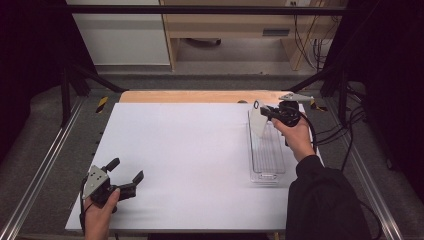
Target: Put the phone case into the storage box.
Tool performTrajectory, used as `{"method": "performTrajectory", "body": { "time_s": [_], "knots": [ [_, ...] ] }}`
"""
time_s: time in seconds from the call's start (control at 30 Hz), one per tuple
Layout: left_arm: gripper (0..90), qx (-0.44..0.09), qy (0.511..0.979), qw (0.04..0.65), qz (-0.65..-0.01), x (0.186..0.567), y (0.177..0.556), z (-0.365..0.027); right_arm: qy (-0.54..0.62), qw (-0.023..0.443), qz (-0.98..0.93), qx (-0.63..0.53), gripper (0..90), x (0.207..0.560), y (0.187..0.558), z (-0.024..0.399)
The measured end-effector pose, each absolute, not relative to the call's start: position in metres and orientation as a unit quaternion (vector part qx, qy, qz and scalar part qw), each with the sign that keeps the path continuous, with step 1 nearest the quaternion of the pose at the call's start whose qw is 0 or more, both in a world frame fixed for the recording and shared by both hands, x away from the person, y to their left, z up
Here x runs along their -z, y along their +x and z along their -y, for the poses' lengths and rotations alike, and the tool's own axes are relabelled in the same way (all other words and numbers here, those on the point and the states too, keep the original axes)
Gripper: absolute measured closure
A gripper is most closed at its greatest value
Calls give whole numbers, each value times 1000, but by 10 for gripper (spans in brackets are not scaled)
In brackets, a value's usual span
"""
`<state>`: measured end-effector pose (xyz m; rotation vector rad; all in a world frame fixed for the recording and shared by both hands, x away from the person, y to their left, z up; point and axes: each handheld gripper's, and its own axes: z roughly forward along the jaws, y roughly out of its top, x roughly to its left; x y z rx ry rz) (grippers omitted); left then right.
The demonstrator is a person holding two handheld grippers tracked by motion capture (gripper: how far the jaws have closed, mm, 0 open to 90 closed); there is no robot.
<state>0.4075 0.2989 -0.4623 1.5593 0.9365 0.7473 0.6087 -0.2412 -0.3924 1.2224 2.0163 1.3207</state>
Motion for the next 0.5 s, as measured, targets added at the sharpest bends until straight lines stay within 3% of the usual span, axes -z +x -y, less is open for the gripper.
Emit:
{"method": "performTrajectory", "body": {
  "time_s": [0.33,0.5],
  "knots": [
    [13,-317,660,554,-397,462,407,-299,456,222,-730,-459,712,393,603,245],
    [13,-316,659,555,-397,462,407,-299,458,227,-738,-441,736,392,601,244]
  ]
}}
